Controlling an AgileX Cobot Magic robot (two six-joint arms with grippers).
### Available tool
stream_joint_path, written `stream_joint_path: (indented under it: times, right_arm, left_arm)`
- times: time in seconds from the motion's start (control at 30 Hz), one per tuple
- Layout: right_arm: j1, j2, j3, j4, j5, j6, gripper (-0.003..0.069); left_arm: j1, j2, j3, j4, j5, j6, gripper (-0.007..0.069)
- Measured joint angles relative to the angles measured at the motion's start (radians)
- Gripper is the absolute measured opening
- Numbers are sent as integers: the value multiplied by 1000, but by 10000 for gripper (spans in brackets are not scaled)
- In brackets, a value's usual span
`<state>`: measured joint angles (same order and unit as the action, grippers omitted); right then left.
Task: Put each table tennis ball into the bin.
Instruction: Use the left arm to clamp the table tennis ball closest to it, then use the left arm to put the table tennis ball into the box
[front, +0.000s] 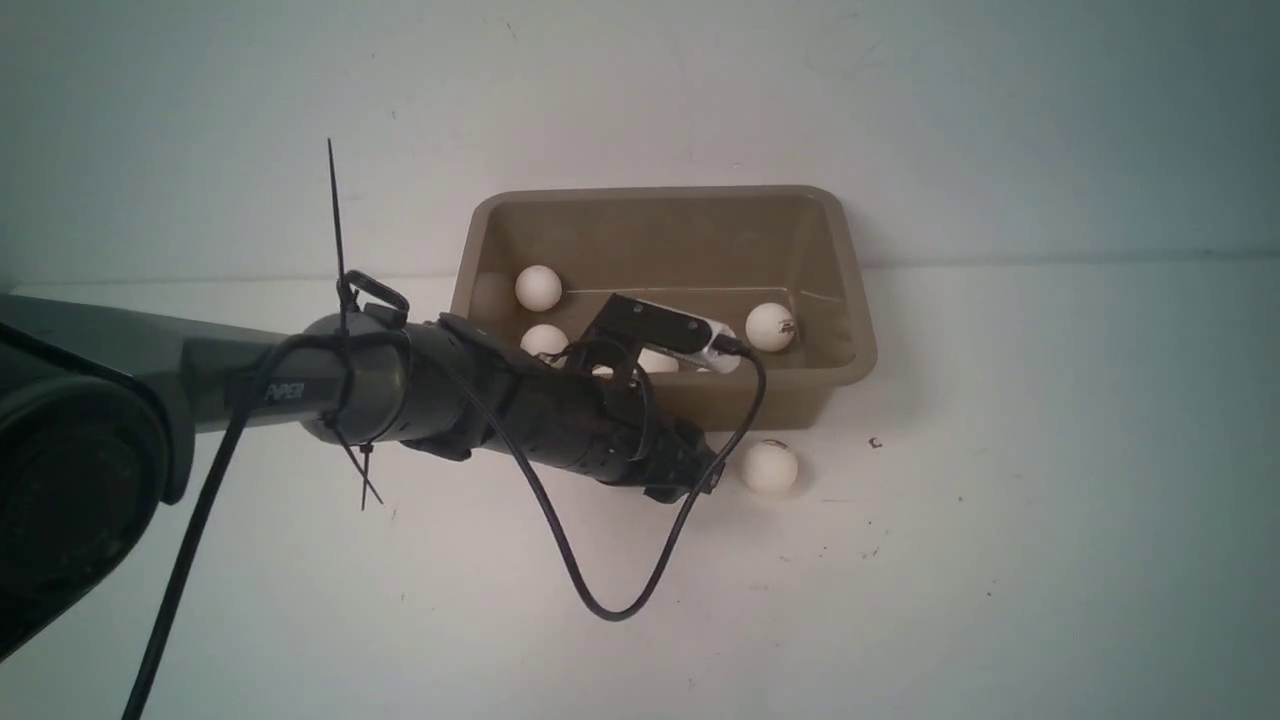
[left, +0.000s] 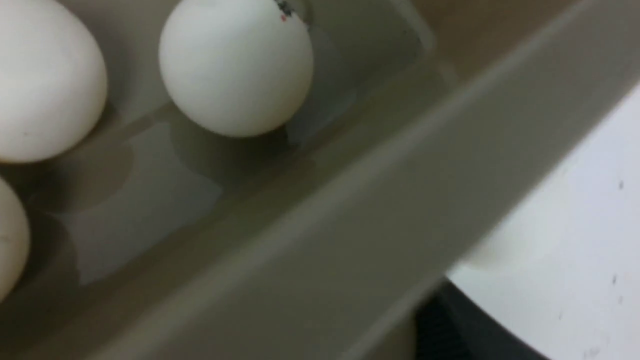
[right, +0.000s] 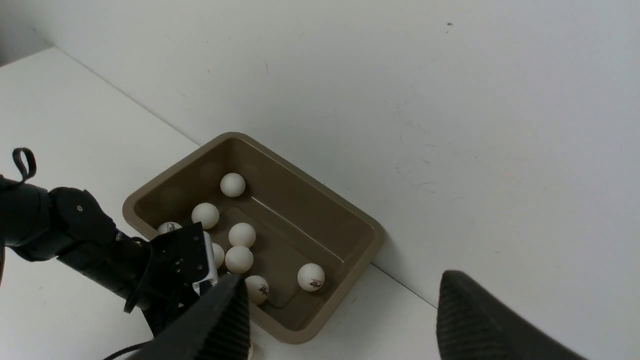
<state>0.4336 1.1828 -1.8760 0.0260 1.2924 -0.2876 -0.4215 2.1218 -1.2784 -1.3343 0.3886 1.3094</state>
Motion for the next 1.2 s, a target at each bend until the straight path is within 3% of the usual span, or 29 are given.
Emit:
stream_joint_path:
  times: [0.37, 0.47, 0.63, 0.83, 1.1, 1.2]
  right_arm:
    - [0, 10, 0, -3, 0, 0, 461]
    - [0, 26, 0, -4, 0, 0, 461]
    - [0, 57, 0, -4, -1, 0, 461]
    - [0, 61, 0, -4, -1, 0, 461]
    - [0, 61, 0, 15, -1, 0, 461]
    - [0, 61, 0, 34, -1, 0, 461]
  left_arm:
    - [0, -261, 35, 565, 198, -473, 355]
    - [0, -349, 38, 657, 220, -546, 355]
    - [0, -417, 38, 686, 151, -551, 355]
    - [0, -365, 38, 705, -182, -465, 355]
    - [1, -211, -58, 713, -185, -343, 355]
    - [1, -131, -121, 713, -172, -340, 393]
